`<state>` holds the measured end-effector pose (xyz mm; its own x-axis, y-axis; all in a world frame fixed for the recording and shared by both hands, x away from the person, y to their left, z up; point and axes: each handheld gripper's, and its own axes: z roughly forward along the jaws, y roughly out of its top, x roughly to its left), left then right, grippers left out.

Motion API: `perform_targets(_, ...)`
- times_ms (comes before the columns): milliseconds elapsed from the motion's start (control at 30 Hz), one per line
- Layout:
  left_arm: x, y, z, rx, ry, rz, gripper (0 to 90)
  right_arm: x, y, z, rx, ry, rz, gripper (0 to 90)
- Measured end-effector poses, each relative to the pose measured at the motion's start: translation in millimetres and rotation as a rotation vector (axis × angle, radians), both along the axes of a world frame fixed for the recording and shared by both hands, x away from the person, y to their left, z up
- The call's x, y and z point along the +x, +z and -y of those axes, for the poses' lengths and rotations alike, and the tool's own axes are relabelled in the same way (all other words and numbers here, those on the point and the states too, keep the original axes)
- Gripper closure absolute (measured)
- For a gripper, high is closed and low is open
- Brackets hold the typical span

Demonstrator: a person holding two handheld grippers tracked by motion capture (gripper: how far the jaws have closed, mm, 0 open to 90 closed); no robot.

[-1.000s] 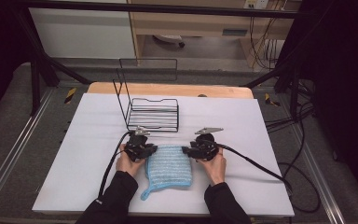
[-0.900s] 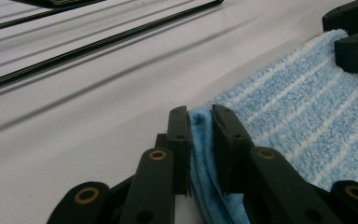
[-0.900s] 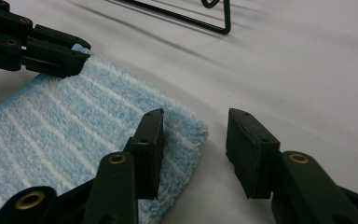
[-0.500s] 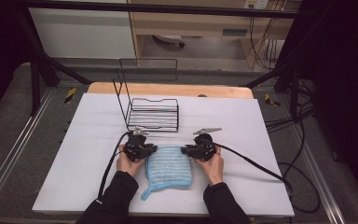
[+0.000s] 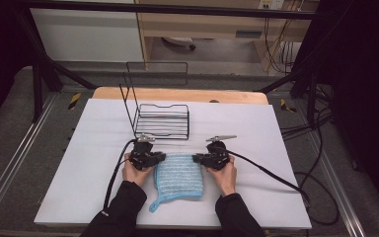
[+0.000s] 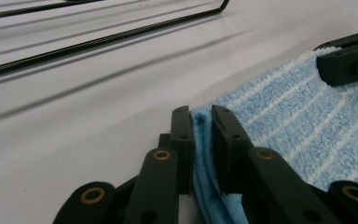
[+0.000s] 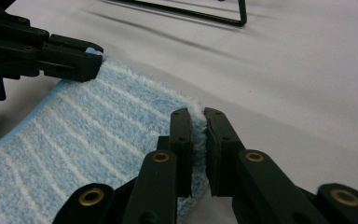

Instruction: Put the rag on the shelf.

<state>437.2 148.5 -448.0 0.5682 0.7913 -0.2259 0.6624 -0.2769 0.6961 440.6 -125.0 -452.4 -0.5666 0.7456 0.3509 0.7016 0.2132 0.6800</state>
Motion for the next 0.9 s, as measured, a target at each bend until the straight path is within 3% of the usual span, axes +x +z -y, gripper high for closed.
perform_targets(400, -9.0, 8.8, -3.2, -0.029, -0.013, 0.040, 80.6, -10.6, 14.5, 3.6, 0.035, 0.003, 0.054, 82.7)
perform_targets(900, -27.8, 29.6, -6.4, -0.076, -0.018, 0.129, 80.8, -26.2, 30.9, 8.5, 0.078, 0.004, 0.136, 82.7)
